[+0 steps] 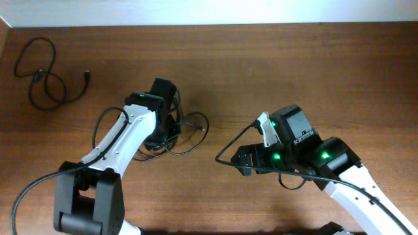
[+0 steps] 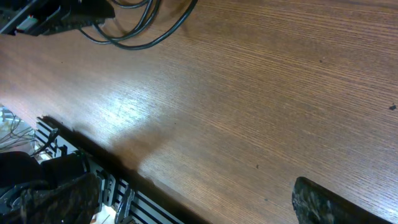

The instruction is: Untangle cables

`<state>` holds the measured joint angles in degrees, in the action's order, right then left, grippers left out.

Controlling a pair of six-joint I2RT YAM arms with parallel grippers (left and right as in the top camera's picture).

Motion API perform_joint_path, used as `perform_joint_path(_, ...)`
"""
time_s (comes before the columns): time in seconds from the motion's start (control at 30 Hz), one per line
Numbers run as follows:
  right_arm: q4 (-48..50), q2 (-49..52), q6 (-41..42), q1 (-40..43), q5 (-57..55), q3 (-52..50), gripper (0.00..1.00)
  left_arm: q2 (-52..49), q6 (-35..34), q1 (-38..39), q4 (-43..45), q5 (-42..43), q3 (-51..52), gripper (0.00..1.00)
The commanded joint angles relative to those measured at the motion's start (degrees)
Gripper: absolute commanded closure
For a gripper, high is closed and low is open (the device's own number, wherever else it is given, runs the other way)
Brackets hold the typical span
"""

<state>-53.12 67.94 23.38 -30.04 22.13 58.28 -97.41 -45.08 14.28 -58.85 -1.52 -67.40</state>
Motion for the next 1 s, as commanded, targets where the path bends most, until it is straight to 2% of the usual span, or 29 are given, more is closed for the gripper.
perform_joint_path(0.0,0.0,0.0,-0.2,0.1,-0.3,0.5,0.02,-0.5,-0.3,0.0,2.7,-4.6,-0.2,0.75)
perform_joint_path(0.13,0.0,0.0,-0.2,0.1,-0.3,0.5,0.02,-0.5,-0.2,0.0,3.3,-5.0,-0.1,0.61)
perform_joint_path(0.2,0.0,0.0,-0.2,0.1,-0.3,0.5,0.01,-0.5,3.4,0.0,4.5,-4.9,0.1,0.60)
perform_joint_path(0.27,0.0,0.0,-0.2,0.1,-0.3,0.5,0.02,-1.0,6.3,0.0,5.2,-4.9,0.3,0.54)
perform_joint_path(0.4,0.0,0.0,-0.2,0.1,-0.4,0.5,0.01,-4.0,7.9,0.0,6.4,-4.9,1.9,0.55)
perform_joint_path(0.5,0.0,0.0,-0.2,0.1,-2.0,0.5,0.02,-6.1,9.2,0.0,7.7,-4.9,2.6,0.60)
perform_joint_path(0.7,0.0,0.0,-0.2,0.1,-2.3,0.5,0.01,-8.6,9.2,0.0,9.3,-4.9,2.6,0.57)
perform_joint_path(0.8,0.0,0.0,-0.2,0.1,-2.3,0.5,0.02,-8.6,9.2,0.0,10.3,-4.9,2.6,0.58)
perform_joint_path(0.97,0.0,0.0,-0.2,0.1,-2.3,0.5,0.01,-8.7,9.2,0.0,11.0,-4.7,3.7,0.70)
